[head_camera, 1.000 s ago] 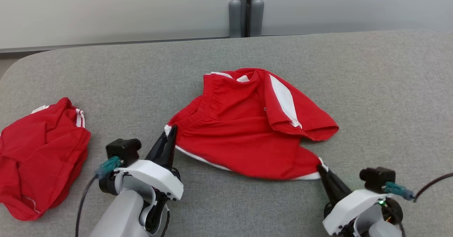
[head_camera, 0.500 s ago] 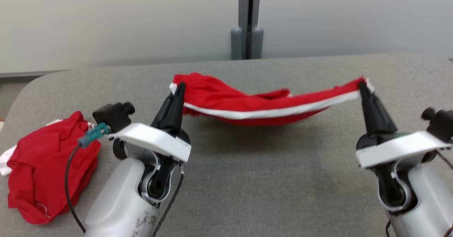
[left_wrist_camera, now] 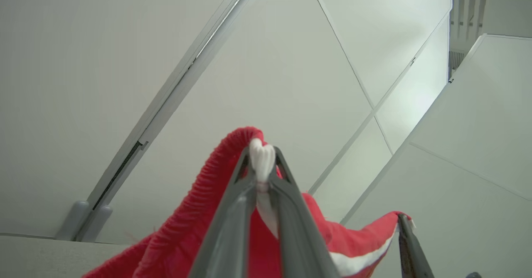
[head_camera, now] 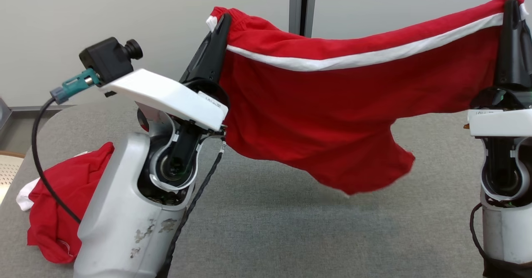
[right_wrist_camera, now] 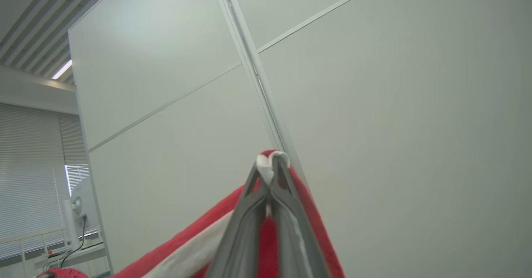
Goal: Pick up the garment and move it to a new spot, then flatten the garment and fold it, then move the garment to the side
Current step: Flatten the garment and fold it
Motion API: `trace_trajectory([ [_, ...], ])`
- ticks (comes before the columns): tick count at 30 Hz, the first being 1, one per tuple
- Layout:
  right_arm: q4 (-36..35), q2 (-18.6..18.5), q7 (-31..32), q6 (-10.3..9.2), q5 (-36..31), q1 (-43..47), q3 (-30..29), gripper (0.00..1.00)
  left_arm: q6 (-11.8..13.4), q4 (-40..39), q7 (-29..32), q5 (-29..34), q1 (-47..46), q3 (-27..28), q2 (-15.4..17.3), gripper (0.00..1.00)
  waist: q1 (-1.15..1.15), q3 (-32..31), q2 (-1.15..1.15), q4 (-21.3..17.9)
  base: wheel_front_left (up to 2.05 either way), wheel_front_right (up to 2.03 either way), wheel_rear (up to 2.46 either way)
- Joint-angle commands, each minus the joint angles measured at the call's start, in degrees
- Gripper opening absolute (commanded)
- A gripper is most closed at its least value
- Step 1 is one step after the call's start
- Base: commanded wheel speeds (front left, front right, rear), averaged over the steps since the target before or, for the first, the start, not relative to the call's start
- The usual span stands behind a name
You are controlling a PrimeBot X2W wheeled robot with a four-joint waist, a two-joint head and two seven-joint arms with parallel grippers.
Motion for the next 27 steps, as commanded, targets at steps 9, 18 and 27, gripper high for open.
trace_trajectory([
  [9, -2.9, 1.5, 6.5, 0.02, -4.1, -3.0, -0.5, 0.00, 7.9, -2.8, 5.4, -6.5, -3.3, 3.5, 0.7, 0.00, 0.00, 3.3, 0.00, 0.1, 0.00, 0.00, 0.00],
  [18, 9.7, -0.9, 6.5, 0.02, -8.3, -29.8, 3.3, 0.00, 10.3, 8.2, 4.5, -2.9, -27.8, 7.6, 3.5, 0.00, 0.00, 23.5, 0.00, -2.9, 0.00, 0.00, 0.00],
  [27, 28.2, -4.4, -5.0, 0.00, -13.8, -52.4, 8.6, 0.00, 4.1, 24.7, -3.2, -2.0, -47.8, 12.0, 3.7, 0.00, 0.00, 33.6, 0.00, -4.3, 0.00, 0.00, 0.00],
])
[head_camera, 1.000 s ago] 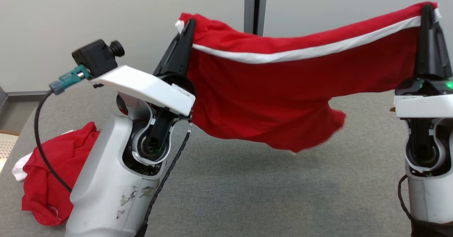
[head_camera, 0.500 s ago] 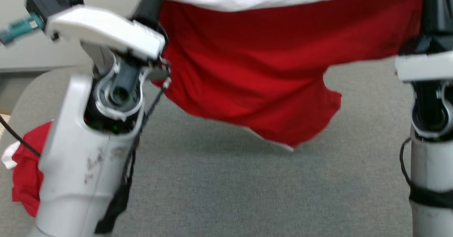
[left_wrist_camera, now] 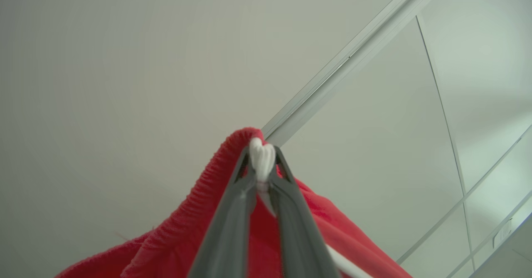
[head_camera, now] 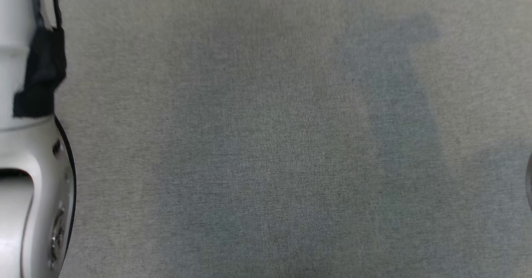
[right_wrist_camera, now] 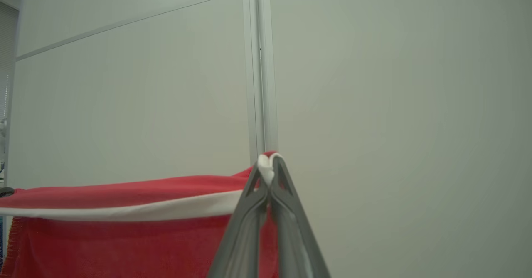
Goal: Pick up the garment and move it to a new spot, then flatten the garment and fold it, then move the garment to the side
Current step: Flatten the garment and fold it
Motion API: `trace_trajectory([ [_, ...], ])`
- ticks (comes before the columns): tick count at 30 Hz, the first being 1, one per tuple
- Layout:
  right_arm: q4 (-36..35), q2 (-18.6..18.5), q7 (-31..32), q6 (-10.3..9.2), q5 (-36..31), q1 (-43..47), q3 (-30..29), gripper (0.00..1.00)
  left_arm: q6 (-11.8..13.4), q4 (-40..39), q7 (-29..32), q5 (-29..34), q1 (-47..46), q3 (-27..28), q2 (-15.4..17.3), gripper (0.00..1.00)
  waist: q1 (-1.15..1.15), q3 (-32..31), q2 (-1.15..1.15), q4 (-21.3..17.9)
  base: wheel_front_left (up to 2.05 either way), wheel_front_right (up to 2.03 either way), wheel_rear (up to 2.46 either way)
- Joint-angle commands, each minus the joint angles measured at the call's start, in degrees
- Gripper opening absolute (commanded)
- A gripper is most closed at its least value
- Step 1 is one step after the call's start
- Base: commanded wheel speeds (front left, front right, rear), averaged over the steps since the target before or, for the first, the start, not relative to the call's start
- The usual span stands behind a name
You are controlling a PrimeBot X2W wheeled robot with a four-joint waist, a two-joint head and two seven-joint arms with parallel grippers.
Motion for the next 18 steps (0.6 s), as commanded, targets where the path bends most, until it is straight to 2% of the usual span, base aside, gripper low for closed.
trace_trajectory([
  [1, 1.0, -0.4, -1.1, -0.06, -0.1, -0.8, -0.5, 0.00, -0.6, 1.1, -0.7, 0.5, -0.6, 0.3, 0.4, 0.00, 0.00, 5.1, 0.00, -1.2, 0.00, 0.00, 0.00],
  [5, 7.9, 0.1, -5.2, -0.10, 0.9, -2.8, -0.7, 0.00, -5.8, 7.7, -3.9, 0.2, -3.2, 0.2, -0.2, 0.00, 0.00, 7.1, 0.00, -0.5, 0.00, 0.00, 0.00],
  [10, 14.4, 0.3, -6.8, -0.08, 3.7, 2.2, 0.8, 0.00, -12.2, 15.1, -3.0, -0.2, 1.3, -3.1, -1.5, 0.00, 0.00, 8.2, 0.00, 0.3, 0.00, 0.00, 0.00],
  [14, 18.0, 1.1, -7.2, -0.08, 4.5, 8.8, 2.7, 0.00, -15.0, 20.1, -4.2, 0.1, 7.0, -5.5, -2.3, 0.00, 0.00, 7.4, 0.00, 1.0, 0.00, 0.00, 0.00],
  [18, 19.7, 1.0, -7.2, -0.08, 7.0, 15.6, 2.1, 0.00, -16.6, 23.5, -4.9, 0.8, 13.5, -8.6, -2.3, 0.00, 0.00, 4.9, 0.00, 1.7, 0.00, 0.00, 0.00],
])
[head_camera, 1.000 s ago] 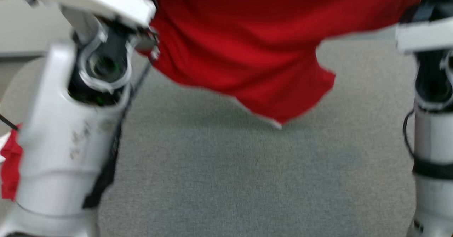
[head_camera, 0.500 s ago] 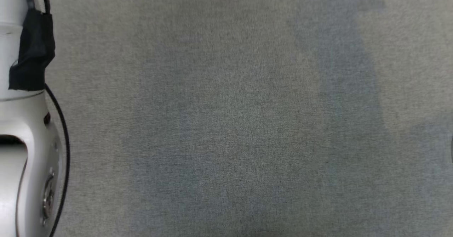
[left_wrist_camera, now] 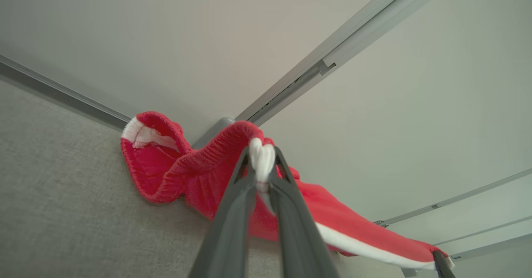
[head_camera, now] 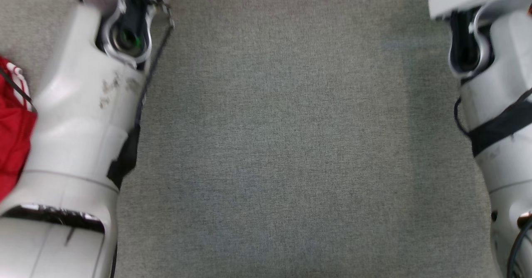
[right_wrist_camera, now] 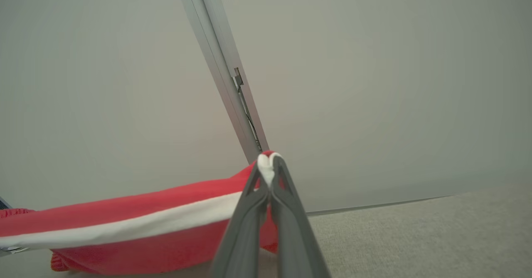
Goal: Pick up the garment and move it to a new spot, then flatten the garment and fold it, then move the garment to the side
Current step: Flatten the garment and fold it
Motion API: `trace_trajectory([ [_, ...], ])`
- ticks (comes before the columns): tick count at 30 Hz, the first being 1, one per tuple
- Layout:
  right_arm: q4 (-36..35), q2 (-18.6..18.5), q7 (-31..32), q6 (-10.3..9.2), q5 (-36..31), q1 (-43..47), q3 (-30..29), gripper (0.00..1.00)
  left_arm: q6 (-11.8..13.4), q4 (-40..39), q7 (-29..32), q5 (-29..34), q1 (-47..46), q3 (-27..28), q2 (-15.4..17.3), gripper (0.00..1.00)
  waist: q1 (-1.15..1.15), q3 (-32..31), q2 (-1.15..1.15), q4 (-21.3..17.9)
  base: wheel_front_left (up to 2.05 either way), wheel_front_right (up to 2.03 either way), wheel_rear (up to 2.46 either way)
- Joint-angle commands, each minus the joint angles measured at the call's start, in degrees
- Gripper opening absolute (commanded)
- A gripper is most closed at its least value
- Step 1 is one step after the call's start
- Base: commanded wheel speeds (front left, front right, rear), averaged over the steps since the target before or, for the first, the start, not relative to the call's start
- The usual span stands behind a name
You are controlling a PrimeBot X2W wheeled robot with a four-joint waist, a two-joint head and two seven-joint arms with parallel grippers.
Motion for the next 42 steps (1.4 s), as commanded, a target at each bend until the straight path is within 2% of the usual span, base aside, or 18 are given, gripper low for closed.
trace_trajectory([
  [1, 0.5, -0.5, -0.5, -0.11, 0.7, 1.2, -0.3, 0.00, -0.3, 0.5, 0.1, 0.3, 1.4, -0.4, 0.8, 0.00, 0.00, -1.7, 0.00, 0.4, 0.00, 0.00, 0.00],
  [5, 3.5, -1.2, -0.5, -0.12, 3.1, 7.1, 3.2, 0.00, -0.7, 2.3, -0.2, 3.4, 8.3, -5.3, 2.6, 0.00, 0.00, -5.9, 0.00, 0.5, 0.00, 0.00, 0.00],
  [13, 7.8, -4.7, 4.4, -0.12, 8.7, 16.1, 13.5, 0.00, -0.7, -1.4, 0.0, 5.4, 21.1, -14.4, 6.1, 0.00, 0.00, -14.1, 0.00, 0.0, 0.00, 0.00, 0.00],
  [19, 6.9, -8.9, 8.5, -0.14, 13.5, 20.7, 19.5, 0.00, -0.7, -3.4, -0.6, 4.1, 26.9, -17.6, 7.3, 0.00, 0.00, -18.4, 0.00, 0.2, 0.00, 0.00, 0.00],
  [29, 1.5, -15.7, 17.8, -0.15, 22.5, 26.5, 27.1, 0.00, -0.7, -7.3, -0.2, 2.1, 33.7, -22.0, 7.8, 0.00, 0.00, -23.5, 0.00, 0.7, 0.00, 0.00, 0.00],
  [37, -7.2, -24.3, 27.7, -0.14, 29.9, 31.4, 32.9, 0.00, -0.7, -14.9, 1.7, -0.6, 40.9, -25.9, 10.0, 0.00, 0.00, -27.4, 0.00, 1.1, 0.00, 0.00, 0.00],
  [42, -12.1, -29.8, 33.1, -0.16, 35.7, 35.1, 33.1, 0.00, -0.7, -20.4, 3.4, -3.1, 45.7, -27.5, 11.9, 0.00, 0.00, -29.2, 0.00, 1.8, 0.00, 0.00, 0.00],
])
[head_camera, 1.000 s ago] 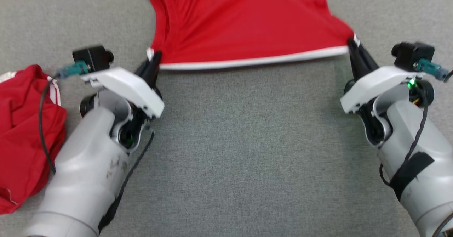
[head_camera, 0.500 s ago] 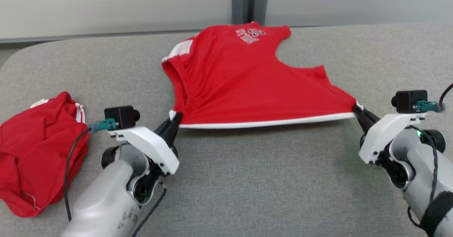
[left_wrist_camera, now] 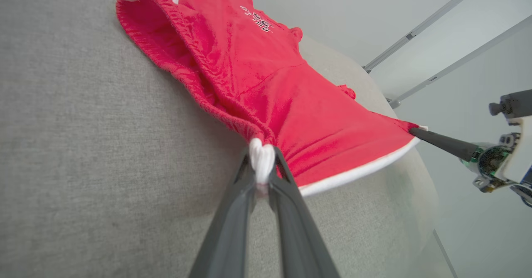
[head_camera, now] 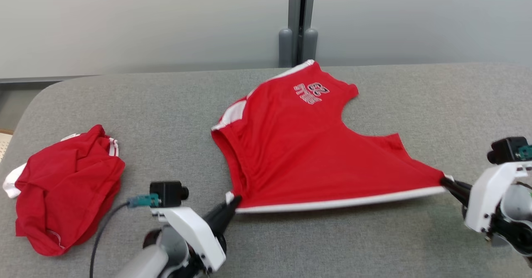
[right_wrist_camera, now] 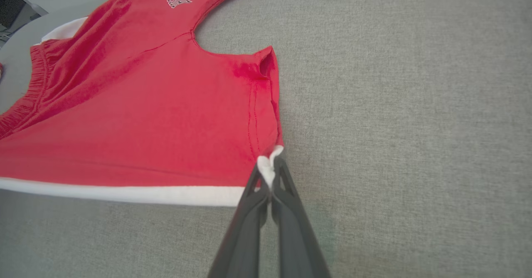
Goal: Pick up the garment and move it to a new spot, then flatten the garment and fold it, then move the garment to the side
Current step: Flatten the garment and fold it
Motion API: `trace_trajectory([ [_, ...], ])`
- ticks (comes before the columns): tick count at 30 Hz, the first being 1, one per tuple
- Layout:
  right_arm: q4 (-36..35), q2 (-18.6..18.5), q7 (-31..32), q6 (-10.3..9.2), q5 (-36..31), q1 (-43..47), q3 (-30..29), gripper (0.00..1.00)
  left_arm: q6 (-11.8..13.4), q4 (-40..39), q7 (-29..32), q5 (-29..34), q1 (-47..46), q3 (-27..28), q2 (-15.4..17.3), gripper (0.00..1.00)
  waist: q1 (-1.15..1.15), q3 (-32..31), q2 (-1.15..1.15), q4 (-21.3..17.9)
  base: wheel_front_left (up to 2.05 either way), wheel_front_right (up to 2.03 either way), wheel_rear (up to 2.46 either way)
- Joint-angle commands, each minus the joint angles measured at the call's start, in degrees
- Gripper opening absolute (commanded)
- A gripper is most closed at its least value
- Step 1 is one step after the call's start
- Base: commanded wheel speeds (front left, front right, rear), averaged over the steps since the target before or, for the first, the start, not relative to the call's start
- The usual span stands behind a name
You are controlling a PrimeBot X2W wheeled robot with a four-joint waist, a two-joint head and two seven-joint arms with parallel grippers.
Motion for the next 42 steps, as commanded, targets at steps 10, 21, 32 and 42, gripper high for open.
trace_trajectory([
  [10, -10.7, -11.1, 11.3, -0.24, 6.8, 9.0, -2.8, 0.00, 1.6, -11.3, 6.9, -5.3, 9.6, -1.9, 4.7, 0.00, 0.00, -2.2, -0.01, 0.9, 0.00, 0.00, 0.00],
  [21, -16.7, -11.9, 10.6, -0.25, 3.1, 8.6, -12.3, 0.00, 7.2, -21.2, 4.8, -10.0, 10.0, 3.8, 3.8, 0.00, 0.00, -1.2, -0.01, 3.4, 0.00, 0.00, 0.00],
  [32, -15.8, -9.8, 17.1, -0.18, -4.8, -1.5, -18.9, 0.00, 7.5, -17.2, 2.2, -11.1, 3.1, 4.9, -5.7, 0.00, 0.00, 5.3, -0.01, 11.6, 0.00, 0.00, 0.00],
  [42, -9.6, -9.0, 27.5, -0.19, -13.4, -14.1, -20.4, 0.00, 4.4, -6.1, 1.9, -12.5, -7.6, 2.7, -10.2, 0.00, 0.00, 11.4, -0.01, 18.4, 0.00, 0.00, 0.00],
])
